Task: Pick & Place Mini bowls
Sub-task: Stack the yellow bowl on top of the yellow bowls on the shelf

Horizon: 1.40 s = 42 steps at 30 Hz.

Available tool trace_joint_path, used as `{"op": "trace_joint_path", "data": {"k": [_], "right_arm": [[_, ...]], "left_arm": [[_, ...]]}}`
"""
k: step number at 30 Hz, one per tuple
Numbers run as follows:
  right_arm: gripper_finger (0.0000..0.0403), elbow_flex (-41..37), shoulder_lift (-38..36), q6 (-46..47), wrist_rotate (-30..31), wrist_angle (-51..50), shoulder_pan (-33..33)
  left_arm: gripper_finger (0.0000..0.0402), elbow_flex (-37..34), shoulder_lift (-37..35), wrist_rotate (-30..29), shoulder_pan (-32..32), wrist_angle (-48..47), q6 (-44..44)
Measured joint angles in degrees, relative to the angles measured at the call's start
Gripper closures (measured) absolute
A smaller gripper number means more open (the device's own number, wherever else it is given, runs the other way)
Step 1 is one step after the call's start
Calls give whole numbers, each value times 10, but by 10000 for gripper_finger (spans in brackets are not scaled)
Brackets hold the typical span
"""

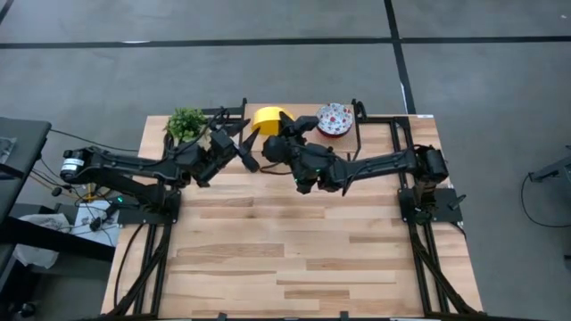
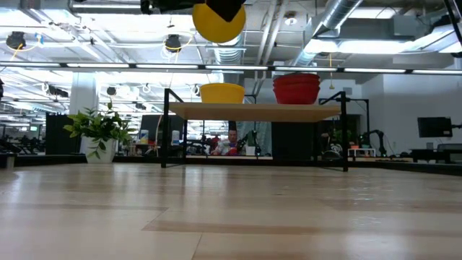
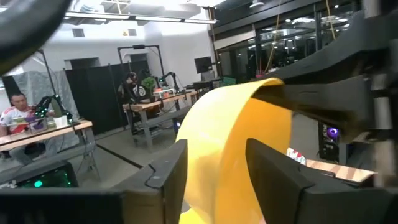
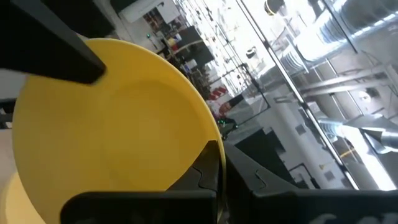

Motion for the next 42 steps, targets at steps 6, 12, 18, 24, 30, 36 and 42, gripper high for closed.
{"op": "trace_joint_path", "data": {"k": [6, 12, 18, 24, 30, 36, 42], "right_arm": [[403, 0, 0, 0, 8, 0, -5], [403, 0, 0, 1, 1, 0, -4], [403, 0, 0, 1, 1, 0, -3], [403, 0, 0, 1, -1, 0, 0], [403, -1, 0, 1, -2, 0, 7], [403, -1, 0, 1, 0, 0, 14], [403, -1, 0, 1, 0, 0, 23]], "left_arm": [[259, 0, -2, -13, -6, -2, 0], [266, 0, -1, -37, -6, -14, 0], [286, 0, -1, -37, -6, -21, 0], [299, 0, -1, -36, 0, -27, -1], [302, 0, -1, -35, 2, -27, -7], [365, 0, -1, -31, 2, -32, -7], [391, 0, -1, -32, 5, -33, -7]]}}
